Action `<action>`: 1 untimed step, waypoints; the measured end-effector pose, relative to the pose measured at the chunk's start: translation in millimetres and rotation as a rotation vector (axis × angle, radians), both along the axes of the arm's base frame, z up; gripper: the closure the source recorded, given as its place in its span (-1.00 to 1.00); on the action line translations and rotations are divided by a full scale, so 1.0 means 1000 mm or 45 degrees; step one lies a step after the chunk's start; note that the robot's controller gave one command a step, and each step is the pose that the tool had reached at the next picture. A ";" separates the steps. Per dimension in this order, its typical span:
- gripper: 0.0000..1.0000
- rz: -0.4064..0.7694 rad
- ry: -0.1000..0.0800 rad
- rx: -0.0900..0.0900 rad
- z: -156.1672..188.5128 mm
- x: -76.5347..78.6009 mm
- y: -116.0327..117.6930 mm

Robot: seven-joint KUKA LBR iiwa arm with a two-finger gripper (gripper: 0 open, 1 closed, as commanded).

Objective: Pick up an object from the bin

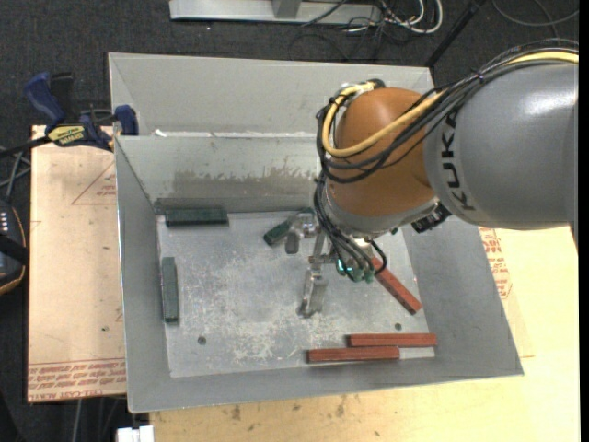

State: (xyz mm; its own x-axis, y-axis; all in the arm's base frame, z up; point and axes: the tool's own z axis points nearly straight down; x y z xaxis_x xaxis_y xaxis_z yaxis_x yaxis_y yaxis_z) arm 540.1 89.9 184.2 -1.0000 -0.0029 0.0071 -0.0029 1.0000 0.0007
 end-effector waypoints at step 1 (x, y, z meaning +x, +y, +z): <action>-1.00 -0.003 -0.010 0.001 0.004 0.002 0.000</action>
Offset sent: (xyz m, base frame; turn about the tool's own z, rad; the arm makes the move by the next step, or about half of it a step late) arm 0.0639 -0.0026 -0.0794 0.1553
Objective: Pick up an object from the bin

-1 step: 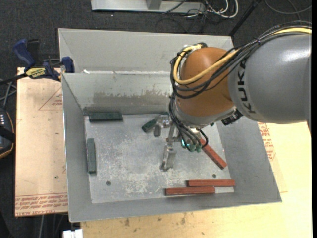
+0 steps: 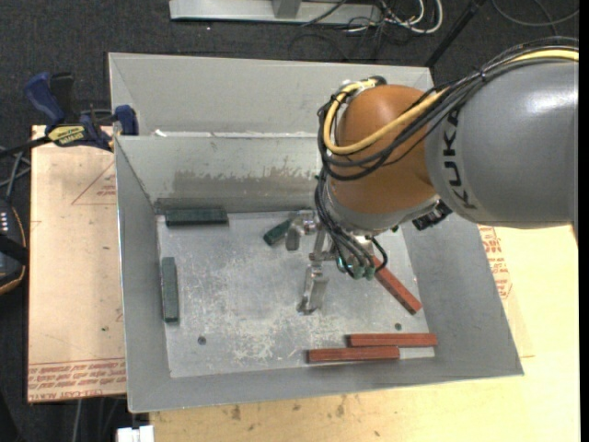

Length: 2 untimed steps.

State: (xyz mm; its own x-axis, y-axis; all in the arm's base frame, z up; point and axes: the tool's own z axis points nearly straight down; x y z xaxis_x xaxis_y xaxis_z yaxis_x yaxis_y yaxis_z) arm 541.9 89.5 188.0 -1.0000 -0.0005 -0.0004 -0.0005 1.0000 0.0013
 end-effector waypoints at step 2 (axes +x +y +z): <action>-1.00 -0.142 0.004 0.000 -0.050 0.056 -0.018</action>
Offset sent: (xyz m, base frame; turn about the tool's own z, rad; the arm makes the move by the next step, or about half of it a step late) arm 0.0574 -0.0188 -0.0466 0.1121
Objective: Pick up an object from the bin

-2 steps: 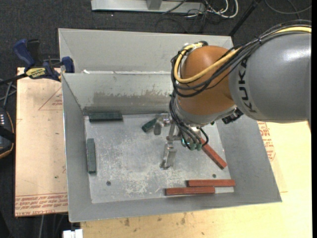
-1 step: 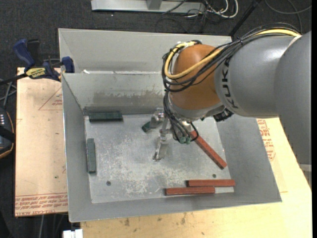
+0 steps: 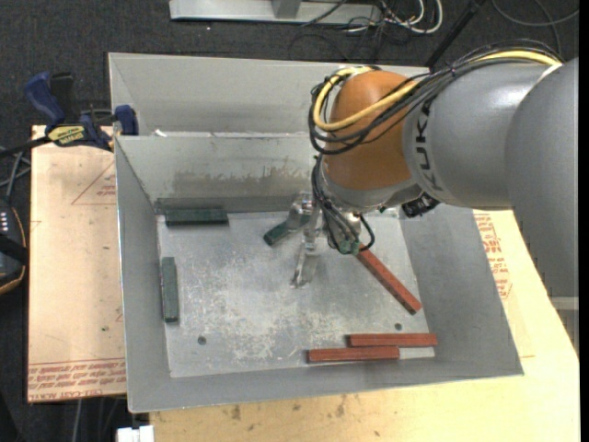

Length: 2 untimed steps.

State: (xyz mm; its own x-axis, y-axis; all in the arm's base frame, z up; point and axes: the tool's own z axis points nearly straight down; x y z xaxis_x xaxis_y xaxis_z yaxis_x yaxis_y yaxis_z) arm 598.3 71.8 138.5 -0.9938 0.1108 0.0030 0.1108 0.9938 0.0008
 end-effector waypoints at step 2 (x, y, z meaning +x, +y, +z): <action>1.00 0.190 -0.010 0.001 -0.066 0.056 -0.003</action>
Offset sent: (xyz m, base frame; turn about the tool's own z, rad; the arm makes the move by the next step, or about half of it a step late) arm 0.0542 -0.0042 -0.0685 -0.1492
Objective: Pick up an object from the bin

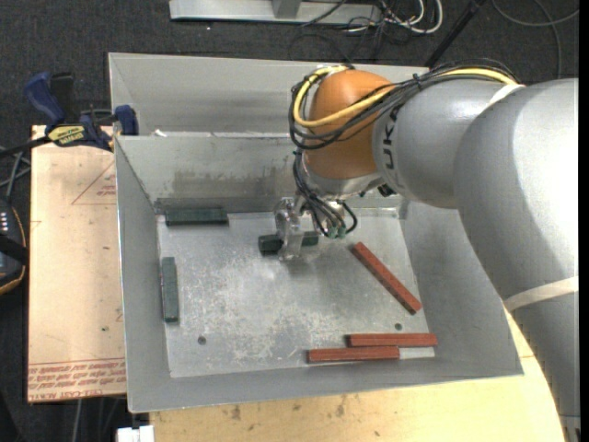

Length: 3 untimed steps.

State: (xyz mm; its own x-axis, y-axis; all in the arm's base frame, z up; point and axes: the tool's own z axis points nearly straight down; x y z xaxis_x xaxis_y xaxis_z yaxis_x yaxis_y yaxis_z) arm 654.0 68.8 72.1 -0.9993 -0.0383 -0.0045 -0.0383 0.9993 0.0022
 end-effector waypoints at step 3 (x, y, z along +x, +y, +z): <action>1.00 -0.026 0.001 -0.001 0.115 -0.006 -0.025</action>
Offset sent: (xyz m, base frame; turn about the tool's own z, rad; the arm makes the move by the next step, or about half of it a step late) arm -0.0064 -0.0259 0.1152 0.0191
